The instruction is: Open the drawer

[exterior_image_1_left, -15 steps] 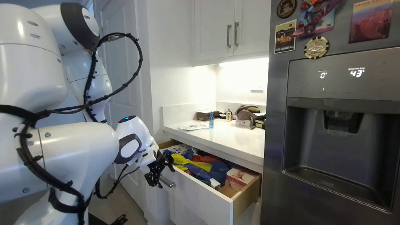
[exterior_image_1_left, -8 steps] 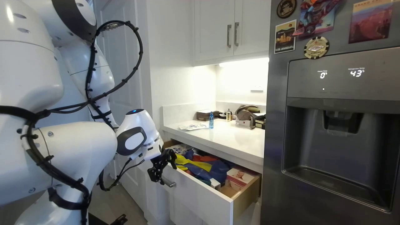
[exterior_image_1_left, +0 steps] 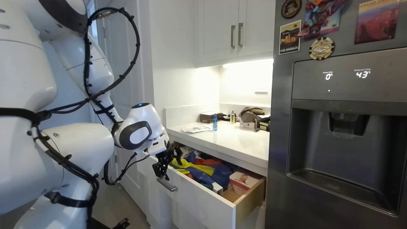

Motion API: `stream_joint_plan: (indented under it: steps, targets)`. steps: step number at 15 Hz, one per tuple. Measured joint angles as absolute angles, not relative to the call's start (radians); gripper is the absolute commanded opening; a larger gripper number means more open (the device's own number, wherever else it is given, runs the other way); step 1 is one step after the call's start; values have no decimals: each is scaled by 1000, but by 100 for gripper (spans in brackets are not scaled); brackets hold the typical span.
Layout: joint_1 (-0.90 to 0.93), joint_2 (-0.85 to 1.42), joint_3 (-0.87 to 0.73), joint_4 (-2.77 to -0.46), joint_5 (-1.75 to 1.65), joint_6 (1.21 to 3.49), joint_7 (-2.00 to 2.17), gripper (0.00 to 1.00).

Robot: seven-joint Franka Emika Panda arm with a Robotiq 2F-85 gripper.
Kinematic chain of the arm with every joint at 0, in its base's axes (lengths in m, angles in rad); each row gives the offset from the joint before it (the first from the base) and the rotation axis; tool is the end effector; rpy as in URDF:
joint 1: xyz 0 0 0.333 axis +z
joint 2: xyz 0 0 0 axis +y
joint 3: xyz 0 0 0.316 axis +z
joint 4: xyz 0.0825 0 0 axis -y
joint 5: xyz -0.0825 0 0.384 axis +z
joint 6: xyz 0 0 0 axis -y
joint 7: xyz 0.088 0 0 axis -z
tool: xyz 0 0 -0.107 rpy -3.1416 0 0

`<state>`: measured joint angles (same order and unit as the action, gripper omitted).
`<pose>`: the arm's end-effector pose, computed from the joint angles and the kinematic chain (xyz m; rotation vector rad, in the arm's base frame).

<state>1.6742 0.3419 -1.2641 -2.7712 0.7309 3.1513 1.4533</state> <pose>0.3927 0.0717 0.2296 -1.9092 2.2013 -0.5747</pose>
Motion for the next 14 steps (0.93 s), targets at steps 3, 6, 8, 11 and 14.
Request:
stream_joint_plan:
  steps: [3,6,8,11,14]
  targets:
    - [1777,342,-1369,-2771,731,3119,1453,100]
    - [1873,342,-1466,-2771,731,3089,1453,100]
    - [1928,342,-1522,-2771,731,3073,1453,100]
    - [1933,343,-1526,-2772,731,3072,1453,100]
    - [1933,343,-1525,-2772,731,3072,1453,100]
